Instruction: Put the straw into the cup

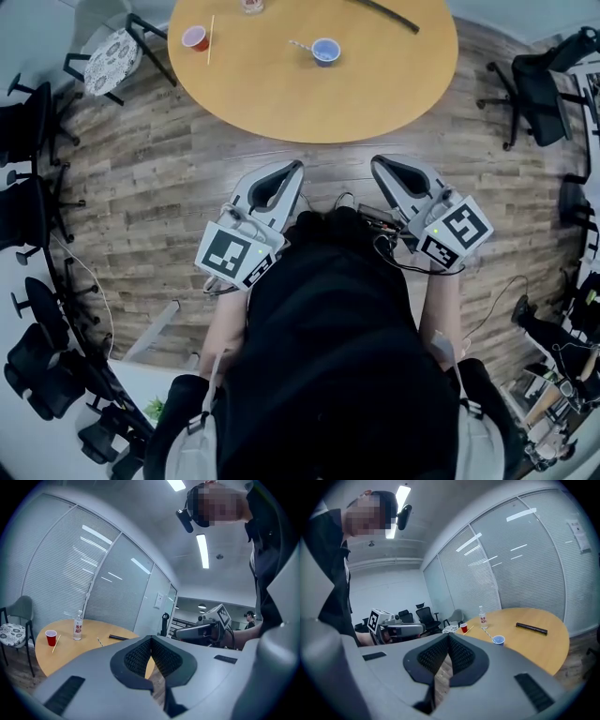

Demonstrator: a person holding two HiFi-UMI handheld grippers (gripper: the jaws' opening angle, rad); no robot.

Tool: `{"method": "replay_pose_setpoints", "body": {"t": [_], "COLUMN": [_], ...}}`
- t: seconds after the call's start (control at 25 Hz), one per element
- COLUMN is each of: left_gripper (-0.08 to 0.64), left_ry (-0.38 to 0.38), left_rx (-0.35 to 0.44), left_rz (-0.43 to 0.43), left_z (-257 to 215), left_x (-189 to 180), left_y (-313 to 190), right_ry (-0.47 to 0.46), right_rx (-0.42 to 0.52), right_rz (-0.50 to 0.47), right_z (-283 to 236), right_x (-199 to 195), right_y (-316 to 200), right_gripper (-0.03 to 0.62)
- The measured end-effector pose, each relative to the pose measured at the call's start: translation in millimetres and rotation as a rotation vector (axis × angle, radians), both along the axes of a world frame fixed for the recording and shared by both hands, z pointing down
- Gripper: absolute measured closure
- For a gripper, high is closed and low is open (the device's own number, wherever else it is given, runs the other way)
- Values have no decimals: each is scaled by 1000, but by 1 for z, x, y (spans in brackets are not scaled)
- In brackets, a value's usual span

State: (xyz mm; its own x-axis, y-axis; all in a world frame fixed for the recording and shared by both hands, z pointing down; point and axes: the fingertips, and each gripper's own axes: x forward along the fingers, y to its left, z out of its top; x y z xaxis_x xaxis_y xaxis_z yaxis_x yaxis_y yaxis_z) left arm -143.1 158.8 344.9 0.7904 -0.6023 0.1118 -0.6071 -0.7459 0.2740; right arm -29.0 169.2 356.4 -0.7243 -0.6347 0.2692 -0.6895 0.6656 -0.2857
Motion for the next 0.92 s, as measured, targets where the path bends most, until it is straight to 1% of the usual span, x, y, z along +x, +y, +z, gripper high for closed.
{"method": "replay_pose_setpoints", "body": {"t": [0.28,0.44,0.76,0.92], "left_gripper": [548,548,548,548], "left_ry": [-13,-17,-29,-35], "left_rx": [3,-2,-13,-16], "left_rz": [-4,-5,8,9], "left_z": [1,3,9,12], "left_x": [-3,-6,-6,-5], "left_y": [4,7,8,6], "right_ry": [-2,-4,43,47], "right_rx": [4,10,3,4], "right_rz": [27,27,64,65], "right_z": [3,3,10,12], "right_x": [-1,-5,-3,-2], "right_y": [-1,0,-4,-6], "right_gripper": [575,575,575,575]}}
